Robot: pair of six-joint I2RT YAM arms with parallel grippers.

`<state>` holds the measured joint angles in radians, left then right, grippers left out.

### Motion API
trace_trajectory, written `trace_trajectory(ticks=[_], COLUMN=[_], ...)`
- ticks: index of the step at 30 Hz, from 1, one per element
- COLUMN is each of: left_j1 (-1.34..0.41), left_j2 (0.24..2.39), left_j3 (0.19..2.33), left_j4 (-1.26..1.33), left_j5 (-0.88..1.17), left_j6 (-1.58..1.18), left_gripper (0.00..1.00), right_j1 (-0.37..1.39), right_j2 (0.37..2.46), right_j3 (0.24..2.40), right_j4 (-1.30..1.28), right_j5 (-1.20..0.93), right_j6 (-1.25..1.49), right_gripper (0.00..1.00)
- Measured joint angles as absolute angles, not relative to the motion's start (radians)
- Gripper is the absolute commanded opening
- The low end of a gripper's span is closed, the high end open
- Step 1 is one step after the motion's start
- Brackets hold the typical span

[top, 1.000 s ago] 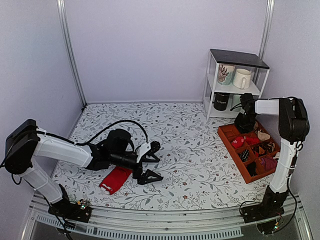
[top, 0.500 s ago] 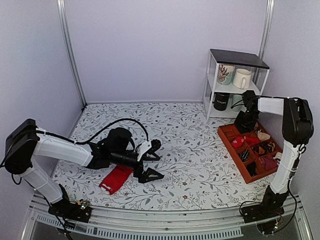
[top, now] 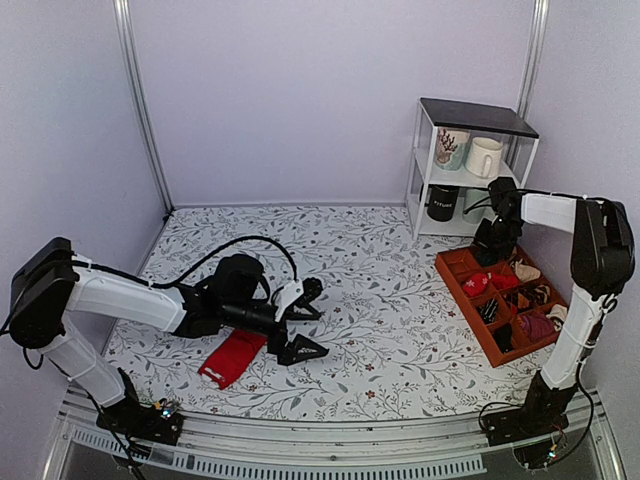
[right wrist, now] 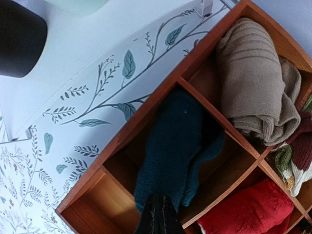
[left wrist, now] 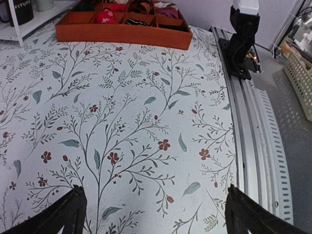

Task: Roll the socks
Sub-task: Place the sock in the storage box, then adjust the sock in the storage box.

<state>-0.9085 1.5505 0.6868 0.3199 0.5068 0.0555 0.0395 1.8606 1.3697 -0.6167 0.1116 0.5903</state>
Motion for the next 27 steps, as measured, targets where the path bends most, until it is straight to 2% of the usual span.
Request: trace_trajectory(ticks=[15, 17, 20, 26, 27], left_j1=[-0.908, -0.908, -0.908, -0.907, -0.906], left_j2=[1.59, 1.59, 1.59, 1.586, 1.582], left_j3=[0.727, 0.727, 0.727, 0.728, 0.728], left_j4=[0.308, 0.308, 0.308, 0.305, 0.305], left_j5=[0.499, 0.492, 0.481, 0.434, 0.424], left_j6=[0.056, 0.056, 0.056, 0.056, 0.055], left_gripper=[0.99, 1.0, 1.0, 0.99, 1.0], right_j1=[0.024, 0.024, 0.023, 0.022, 0.028], right_j2=[1.92, 1.914, 1.881, 1.72, 1.681], right_j3=[1.295, 1.289, 1.269, 1.26, 1.258], right_j4=[-0.502, -0.492, -0.486, -0.518, -0.519], right_j5=[0.117, 0.117, 0.11, 0.062, 0.051], right_j6=[0.558, 0.551, 0.528, 0.493, 0.487], right_gripper=[0.0, 0.07, 0.26, 0.42, 0.48])
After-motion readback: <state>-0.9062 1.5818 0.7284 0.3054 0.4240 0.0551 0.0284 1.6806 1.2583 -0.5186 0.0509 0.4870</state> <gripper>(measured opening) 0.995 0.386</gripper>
